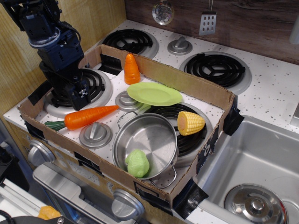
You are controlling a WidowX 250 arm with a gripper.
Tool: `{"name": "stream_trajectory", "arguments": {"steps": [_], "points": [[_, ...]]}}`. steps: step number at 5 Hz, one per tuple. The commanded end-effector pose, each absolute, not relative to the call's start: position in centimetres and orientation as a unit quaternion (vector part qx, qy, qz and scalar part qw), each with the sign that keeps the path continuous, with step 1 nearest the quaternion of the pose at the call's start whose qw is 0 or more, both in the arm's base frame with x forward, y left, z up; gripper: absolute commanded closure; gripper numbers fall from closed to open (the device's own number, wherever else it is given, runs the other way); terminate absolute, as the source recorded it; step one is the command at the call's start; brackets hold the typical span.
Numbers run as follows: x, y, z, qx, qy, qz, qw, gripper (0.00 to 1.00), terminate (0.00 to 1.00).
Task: Take broccoli out of pan
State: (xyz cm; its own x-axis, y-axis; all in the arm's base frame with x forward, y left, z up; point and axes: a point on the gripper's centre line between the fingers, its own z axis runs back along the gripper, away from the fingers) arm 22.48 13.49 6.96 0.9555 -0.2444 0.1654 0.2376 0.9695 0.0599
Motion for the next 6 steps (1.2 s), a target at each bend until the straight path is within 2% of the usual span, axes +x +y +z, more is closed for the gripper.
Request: {"name": "stream_trajectory", "arguments": {"steps": [1,3,4,5,6], "points": [[22.5,13.5,7.0,0.02,-0.086,-0.122,0.989,0.0,0.0],[23.2,11.9,10.2,0.055,-0.098,-0.059,0.992,0.0,0.0],[23.1,10.2,11.6,0.044,-0.08,0.014,0.996,0.0,0.0],[23.0,8.2,11.7,0.002,-0.039,0.114,0.993,0.0,0.0],[22.8,6.3,10.8,-0.024,-0.041,0.142,0.989,0.0,0.0]]}}
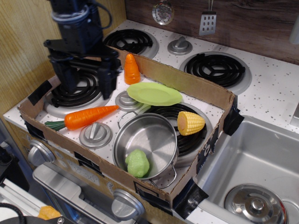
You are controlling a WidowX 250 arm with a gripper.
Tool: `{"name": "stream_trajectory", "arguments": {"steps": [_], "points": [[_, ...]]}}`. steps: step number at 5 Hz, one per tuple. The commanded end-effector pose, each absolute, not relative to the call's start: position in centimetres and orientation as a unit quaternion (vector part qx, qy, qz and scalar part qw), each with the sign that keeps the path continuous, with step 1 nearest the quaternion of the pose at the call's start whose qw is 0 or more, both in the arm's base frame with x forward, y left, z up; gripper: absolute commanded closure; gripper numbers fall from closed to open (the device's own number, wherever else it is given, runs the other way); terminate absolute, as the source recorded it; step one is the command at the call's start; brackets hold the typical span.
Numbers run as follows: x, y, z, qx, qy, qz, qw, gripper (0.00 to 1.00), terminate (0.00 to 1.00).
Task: Take broccoli out of pan
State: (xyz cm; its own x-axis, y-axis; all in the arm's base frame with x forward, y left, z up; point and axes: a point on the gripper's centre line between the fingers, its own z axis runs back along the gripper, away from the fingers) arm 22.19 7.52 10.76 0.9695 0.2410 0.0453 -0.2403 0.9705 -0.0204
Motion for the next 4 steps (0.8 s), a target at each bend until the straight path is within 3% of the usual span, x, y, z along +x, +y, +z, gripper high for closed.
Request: {"name": "stream_trajectory", "arguments": {"steps": [1,4], "points": [[22.6,4.6,9.7,-0.032,-0.053,0.141,0.988,0.0,0.0],[22.4,2.0,6.6,-0.031,-0.087,0.126,0.988,0.0,0.0]]}}
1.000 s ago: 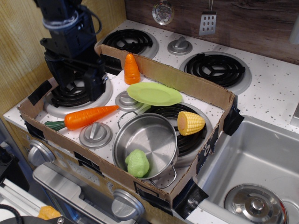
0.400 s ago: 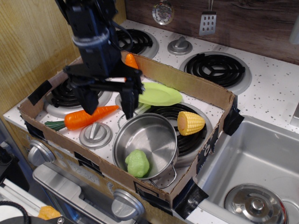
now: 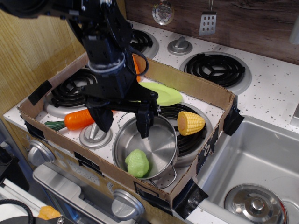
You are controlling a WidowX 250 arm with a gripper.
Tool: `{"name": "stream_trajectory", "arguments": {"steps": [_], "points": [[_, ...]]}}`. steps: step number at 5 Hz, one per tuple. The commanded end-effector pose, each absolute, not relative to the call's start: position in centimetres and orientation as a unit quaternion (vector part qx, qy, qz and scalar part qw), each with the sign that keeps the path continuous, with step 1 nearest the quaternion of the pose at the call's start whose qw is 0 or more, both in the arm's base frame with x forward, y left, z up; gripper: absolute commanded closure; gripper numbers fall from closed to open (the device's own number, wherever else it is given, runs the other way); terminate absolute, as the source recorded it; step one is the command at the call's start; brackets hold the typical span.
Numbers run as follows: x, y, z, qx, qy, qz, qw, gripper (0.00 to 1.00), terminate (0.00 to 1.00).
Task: Take broccoli out of pan
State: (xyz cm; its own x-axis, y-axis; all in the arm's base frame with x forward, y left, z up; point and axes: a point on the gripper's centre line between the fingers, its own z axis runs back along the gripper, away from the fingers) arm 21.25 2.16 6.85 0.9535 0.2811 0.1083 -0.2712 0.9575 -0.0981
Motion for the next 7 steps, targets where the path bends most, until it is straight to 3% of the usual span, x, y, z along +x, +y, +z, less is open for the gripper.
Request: {"name": "stream_trajectory", "arguments": {"steps": [1,4,7], "points": [[22.4,1.6,5.3,-0.028,-0.101,0.098,0.99,0.0,0.0],[21.9,1.5,2.9,-0.004,-0.106,-0.029,0.994,0.0,0.0],[20.8,-0.6,0.8,-0.013,-0.128,-0.005,0.992,0.0,0.0]]}}
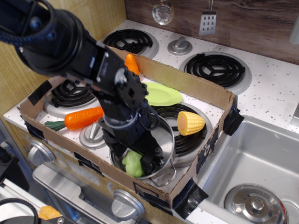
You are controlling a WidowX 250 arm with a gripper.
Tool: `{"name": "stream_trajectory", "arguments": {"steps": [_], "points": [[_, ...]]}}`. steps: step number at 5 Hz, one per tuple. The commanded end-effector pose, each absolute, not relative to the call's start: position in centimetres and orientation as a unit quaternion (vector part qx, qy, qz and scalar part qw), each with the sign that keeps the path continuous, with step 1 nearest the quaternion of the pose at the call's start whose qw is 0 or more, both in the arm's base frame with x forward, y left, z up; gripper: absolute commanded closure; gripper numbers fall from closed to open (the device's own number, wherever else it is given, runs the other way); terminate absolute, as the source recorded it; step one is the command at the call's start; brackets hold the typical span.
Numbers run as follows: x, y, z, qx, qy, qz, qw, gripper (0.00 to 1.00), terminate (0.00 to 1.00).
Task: Take broccoli out of pan
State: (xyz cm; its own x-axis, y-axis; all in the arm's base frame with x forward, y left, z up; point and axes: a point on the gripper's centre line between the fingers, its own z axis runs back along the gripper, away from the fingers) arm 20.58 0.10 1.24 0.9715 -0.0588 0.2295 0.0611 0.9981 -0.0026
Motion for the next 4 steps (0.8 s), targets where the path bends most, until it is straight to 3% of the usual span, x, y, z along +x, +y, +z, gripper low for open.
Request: {"name": "stream_trajectory", "arguments": {"steps": [1,3,4], "points": [[20.6,-0.9,0.7,-0.017,-0.127,0.013,0.992,1.0,0.0],[21.8,-0.6,2.8,-0.029,-0.115,0.019,0.993,1.0,0.0],[22.5,0.3,6.0,-0.037,-0.107,0.045,0.992,1.0,0.0]]}}
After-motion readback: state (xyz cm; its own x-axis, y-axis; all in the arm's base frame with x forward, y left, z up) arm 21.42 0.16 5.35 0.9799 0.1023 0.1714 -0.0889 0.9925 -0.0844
